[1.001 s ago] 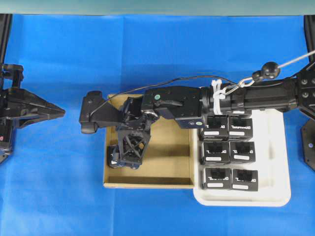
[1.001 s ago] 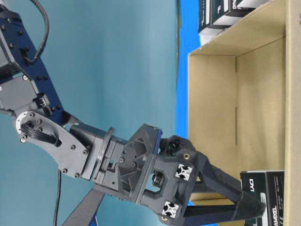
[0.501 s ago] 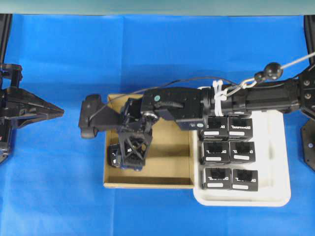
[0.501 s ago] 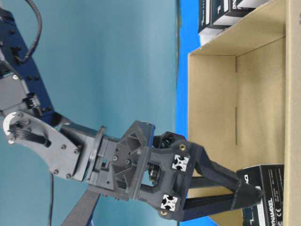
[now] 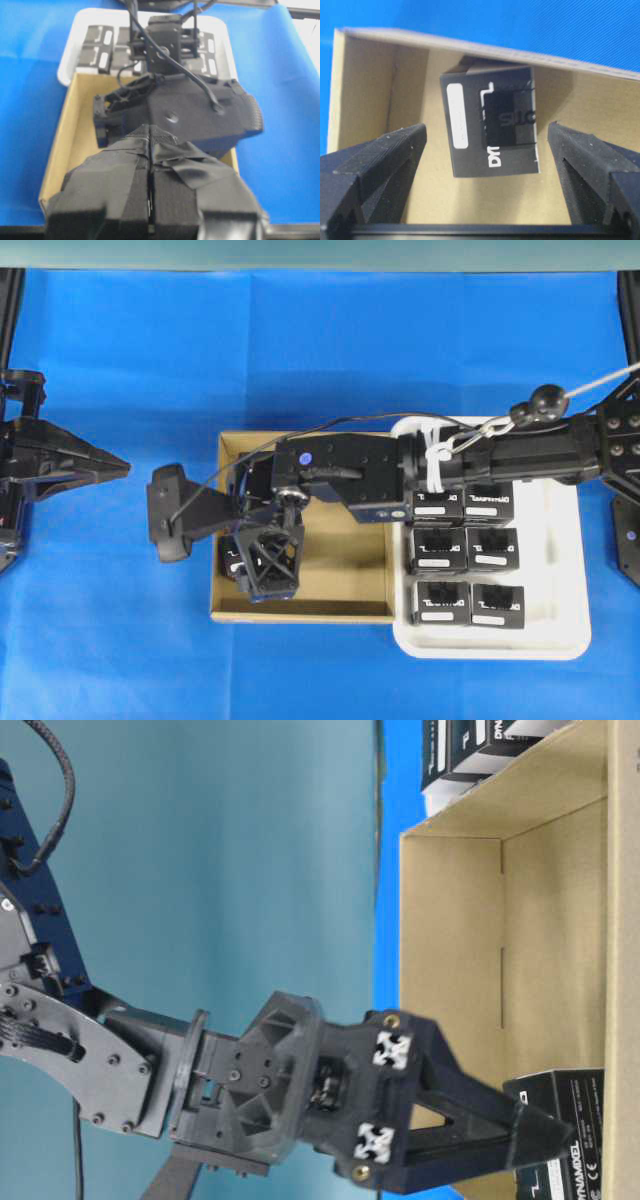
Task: Pick the box from inside the cardboard box.
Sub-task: 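Close the right gripper on the black box and adjust grip, then lift the black box out of the cardboard box with right gripper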
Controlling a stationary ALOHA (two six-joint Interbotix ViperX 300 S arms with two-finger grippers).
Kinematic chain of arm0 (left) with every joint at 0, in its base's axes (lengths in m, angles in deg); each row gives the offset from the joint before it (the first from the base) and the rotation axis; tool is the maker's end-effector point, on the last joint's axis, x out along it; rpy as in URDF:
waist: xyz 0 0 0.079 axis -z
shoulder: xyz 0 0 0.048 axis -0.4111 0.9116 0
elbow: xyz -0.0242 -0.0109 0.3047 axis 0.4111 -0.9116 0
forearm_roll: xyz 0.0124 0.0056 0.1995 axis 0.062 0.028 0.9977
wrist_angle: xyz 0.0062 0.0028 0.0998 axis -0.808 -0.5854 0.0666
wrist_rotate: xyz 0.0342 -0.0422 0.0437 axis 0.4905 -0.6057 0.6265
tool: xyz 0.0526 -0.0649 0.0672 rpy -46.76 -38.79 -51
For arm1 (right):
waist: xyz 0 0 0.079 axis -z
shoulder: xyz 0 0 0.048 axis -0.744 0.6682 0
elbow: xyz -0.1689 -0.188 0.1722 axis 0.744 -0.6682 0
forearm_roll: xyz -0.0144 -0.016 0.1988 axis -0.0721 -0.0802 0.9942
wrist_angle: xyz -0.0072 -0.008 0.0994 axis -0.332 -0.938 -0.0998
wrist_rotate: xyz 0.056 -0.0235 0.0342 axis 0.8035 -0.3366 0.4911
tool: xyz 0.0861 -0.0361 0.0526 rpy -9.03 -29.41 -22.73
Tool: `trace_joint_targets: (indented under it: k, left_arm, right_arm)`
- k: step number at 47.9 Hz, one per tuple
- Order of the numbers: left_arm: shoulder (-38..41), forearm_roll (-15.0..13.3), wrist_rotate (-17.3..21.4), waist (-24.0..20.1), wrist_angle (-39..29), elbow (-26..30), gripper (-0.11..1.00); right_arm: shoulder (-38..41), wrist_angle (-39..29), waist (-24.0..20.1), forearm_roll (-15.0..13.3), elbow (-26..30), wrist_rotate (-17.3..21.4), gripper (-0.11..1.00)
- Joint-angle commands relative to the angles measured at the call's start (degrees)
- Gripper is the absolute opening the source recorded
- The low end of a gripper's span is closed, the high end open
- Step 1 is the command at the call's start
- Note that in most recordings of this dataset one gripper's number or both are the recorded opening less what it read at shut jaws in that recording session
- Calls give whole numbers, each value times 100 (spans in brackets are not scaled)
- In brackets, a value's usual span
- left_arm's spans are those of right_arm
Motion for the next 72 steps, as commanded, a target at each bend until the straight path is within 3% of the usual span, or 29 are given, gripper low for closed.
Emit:
trace_joint_targets:
  k: [1,16,36,41,48,59,72]
  left_arm:
    - [9,18,9,9,35,62,-7]
    - [35,18,0,9,35,62,-7]
    - [44,18,9,0,35,44,-7]
    - [44,18,0,9,35,44,-7]
    - [44,18,0,9,35,44,-7]
    - [44,18,0,9,35,44,-7]
    - [9,18,0,9,-88,44,-7]
  right_arm:
    - [26,-9,-18,-18,44,-70,100]
    - [325,62,-149,-35,53,-290,100]
    - [422,360,-141,-53,0,-88,98]
    - [396,378,-132,-62,35,70,89]
    - [272,308,-53,-62,79,149,61]
    - [-237,53,88,-62,44,176,61]
    - [-1160,-888,237,-62,-255,237,61]
